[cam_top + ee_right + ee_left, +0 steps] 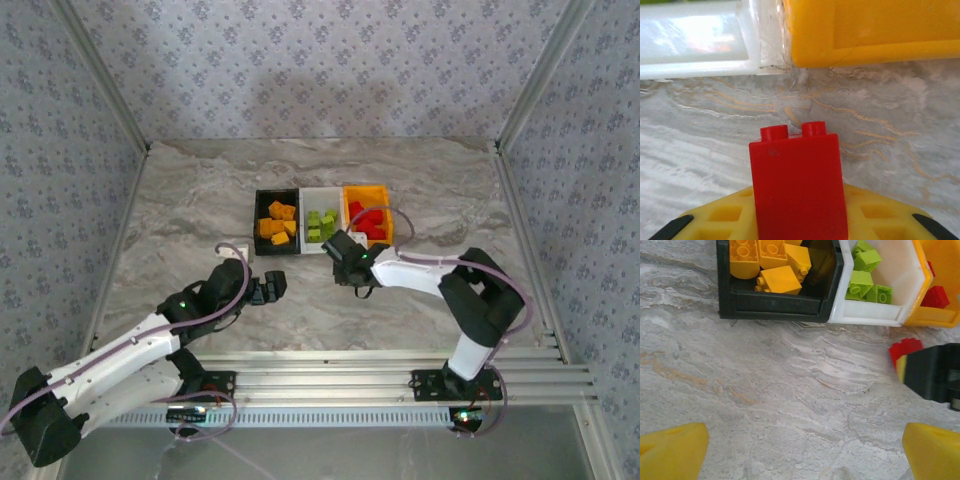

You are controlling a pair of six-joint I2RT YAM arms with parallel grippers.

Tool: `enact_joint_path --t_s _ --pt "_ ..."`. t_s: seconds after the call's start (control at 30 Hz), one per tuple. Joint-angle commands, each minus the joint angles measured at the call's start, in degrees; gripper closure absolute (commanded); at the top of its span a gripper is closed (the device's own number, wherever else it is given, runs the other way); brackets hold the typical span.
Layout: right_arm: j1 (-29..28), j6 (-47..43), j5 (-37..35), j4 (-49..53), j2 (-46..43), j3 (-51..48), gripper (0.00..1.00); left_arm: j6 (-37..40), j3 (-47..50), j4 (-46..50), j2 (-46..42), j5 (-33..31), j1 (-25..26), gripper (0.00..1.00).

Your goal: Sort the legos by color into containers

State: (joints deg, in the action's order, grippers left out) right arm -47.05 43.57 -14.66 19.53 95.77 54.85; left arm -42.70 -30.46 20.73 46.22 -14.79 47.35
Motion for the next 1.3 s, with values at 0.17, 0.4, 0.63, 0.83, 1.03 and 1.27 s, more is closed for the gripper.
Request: enact_joint_path --t_s 0.17,0.4,0.63,0.83,1.03,1.27 --pt "4.7 -5.3 -1.1 3.6 -13.2 2.5 0.67 0.8 -0.9 3.9 -3.6 -6.1 0.1 0.01" --pt "15.0 -10.8 7.0 2.1 -3.2 12.1 0.33 0.0 -0.9 5.7 -6.1 -11.3 0.0 0.01" --pt "14.6 -13.2 3.7 -4.3 -8.9 12.4 0.11 -0.4 -3.1 9.3 -6.2 -19.1 0.0 0.01" --pt "12.2 -13.5 -5.1 -7.6 -21.9 2.1 0.07 8.4 -1.5 2.1 -5.9 -27.1 -0.2 0.01" --pt "10.7 -9.5 -16.8 -6.6 -32.5 -7.6 0.00 26.9 -0.1 -14.4 -0.3 -35.9 -8.8 0.00" --pt "14.1 -8.8 -19.7 -5.7 -40.5 -13.5 0.00 27.6 0.5 -23.0 13.7 -31.4 -32.8 0.00"
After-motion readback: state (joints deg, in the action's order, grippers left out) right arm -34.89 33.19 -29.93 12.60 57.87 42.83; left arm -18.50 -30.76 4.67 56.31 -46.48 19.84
